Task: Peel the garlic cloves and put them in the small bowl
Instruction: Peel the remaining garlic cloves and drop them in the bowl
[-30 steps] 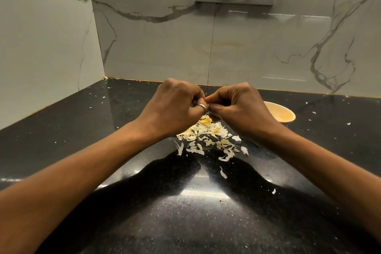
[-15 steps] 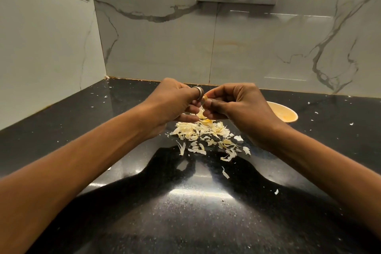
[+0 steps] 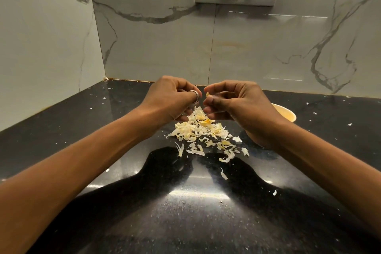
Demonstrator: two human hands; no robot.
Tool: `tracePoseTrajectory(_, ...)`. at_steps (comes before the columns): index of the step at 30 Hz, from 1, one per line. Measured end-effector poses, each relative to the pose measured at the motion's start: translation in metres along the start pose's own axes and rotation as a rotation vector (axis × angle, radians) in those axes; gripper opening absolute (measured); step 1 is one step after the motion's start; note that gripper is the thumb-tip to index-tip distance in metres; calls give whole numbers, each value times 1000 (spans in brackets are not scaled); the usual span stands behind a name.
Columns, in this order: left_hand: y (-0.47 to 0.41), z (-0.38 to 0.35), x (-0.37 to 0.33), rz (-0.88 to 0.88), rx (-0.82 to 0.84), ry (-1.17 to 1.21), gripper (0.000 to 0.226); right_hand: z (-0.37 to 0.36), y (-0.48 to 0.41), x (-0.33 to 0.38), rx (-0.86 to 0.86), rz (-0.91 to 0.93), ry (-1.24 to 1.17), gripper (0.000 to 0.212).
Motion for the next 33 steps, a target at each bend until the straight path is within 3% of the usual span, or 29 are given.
tracePoseTrajectory(12,3,-6,-24,-341,48,-251,5,3,-2,-3,-21,-13,90,14)
tracePoseTrajectory(23,8,-10,-34,-466,83,-382,13,-2,-5,-14,-16,-165,-244,20)
tracePoseTrajectory(33,11,-17,-36,-553,135,-457,10,-2,-5,-16,-14,-169,-193,16)
Point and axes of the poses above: each hand's wrist, its own y-axis away from the middle knuckle, its own z-axis out of the back of the hand, x = y × z, the point moved 8 cm from there along -y, towards the middle knuckle, and after that the axes turned 12 degrees about y, right-handed, at the moved point
